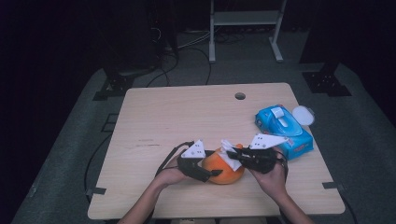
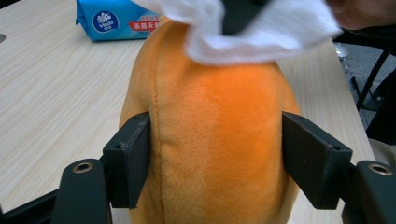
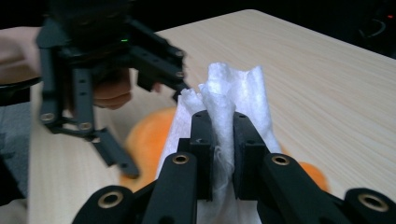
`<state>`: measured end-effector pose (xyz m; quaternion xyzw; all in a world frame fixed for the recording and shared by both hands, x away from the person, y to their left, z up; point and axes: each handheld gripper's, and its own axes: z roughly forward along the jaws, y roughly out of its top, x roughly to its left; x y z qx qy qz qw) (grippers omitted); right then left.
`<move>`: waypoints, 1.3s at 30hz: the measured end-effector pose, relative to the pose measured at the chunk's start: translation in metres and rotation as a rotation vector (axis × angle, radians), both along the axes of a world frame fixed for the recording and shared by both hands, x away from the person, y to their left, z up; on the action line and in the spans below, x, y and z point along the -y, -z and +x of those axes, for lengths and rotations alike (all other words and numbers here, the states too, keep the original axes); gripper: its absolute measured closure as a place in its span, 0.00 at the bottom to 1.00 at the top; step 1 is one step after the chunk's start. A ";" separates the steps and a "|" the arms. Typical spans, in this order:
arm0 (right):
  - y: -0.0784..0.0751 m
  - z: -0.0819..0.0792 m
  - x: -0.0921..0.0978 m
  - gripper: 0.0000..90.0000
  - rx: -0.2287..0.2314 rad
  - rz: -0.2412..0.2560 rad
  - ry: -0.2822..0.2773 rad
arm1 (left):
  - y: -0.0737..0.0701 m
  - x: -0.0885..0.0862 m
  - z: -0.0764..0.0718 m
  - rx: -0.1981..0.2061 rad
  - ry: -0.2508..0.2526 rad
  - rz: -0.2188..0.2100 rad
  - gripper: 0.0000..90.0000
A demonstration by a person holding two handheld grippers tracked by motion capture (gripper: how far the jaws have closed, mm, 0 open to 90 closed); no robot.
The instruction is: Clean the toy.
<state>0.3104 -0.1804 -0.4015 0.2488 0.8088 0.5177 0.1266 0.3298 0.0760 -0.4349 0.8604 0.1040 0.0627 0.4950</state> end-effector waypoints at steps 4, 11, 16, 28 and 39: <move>0.004 0.009 0.014 0.89 -0.024 0.007 0.059 | 0.000 0.000 -0.001 0.000 0.003 -0.001 0.32; 0.011 0.011 0.036 0.88 -0.077 0.028 0.108 | -0.005 0.006 -0.005 0.012 0.018 0.003 0.31; 0.002 0.006 0.025 0.88 -0.054 0.034 0.068 | -0.009 0.014 -0.012 0.041 0.042 0.031 0.30; 0.011 -0.003 0.034 0.89 -0.091 0.028 -0.028 | -0.006 0.007 -0.001 -0.075 0.051 0.001 0.09; -0.003 -0.010 0.014 0.89 -0.036 0.054 -0.054 | -0.004 0.019 -0.004 -0.078 -0.018 -0.004 0.29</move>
